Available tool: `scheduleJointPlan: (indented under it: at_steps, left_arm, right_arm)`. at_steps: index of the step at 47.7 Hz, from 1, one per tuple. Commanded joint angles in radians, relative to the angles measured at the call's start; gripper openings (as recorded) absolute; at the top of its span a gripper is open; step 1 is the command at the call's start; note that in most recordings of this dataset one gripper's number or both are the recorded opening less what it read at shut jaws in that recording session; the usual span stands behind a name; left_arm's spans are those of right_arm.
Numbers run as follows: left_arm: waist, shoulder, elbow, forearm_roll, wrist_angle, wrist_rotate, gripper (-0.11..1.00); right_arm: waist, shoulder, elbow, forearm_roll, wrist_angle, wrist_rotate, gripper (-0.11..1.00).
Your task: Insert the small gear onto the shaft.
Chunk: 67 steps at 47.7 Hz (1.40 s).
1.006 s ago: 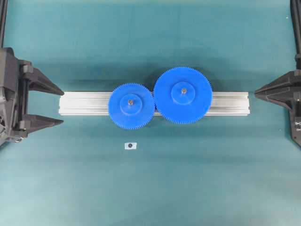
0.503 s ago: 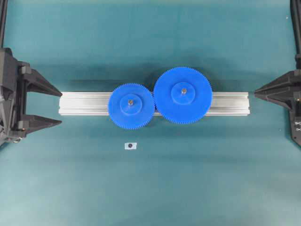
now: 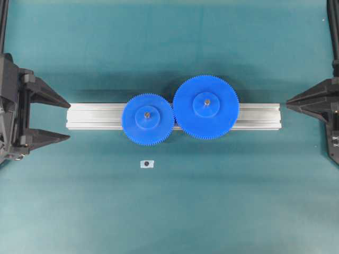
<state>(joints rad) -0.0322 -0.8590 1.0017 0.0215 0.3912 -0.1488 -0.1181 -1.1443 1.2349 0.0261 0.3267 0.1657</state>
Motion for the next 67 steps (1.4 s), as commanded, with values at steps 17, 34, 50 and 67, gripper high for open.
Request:
scheduleJointPlan:
  at_steps: [17, 34, 50, 67]
  left_arm:
    - [-0.003, -0.003, -0.002, 0.002, -0.009, 0.003, 0.86]
    - [-0.003, -0.021, 0.005, 0.002, -0.009, 0.003, 0.86]
    - [-0.003, -0.021, 0.012, 0.002, -0.005, 0.000, 0.86]
    - [-0.003, -0.018, 0.012, 0.002, -0.003, -0.002, 0.86]
  right_arm:
    - [-0.003, 0.006, -0.011, -0.002, -0.009, 0.006, 0.14]
    - [-0.003, 0.005, -0.011, -0.002, -0.023, 0.006, 0.14]
    - [-0.003, 0.005, -0.011, -0.002, -0.026, 0.006, 0.14]
    - [-0.003, 0.005, -0.006, -0.002, -0.029, 0.005, 0.14]
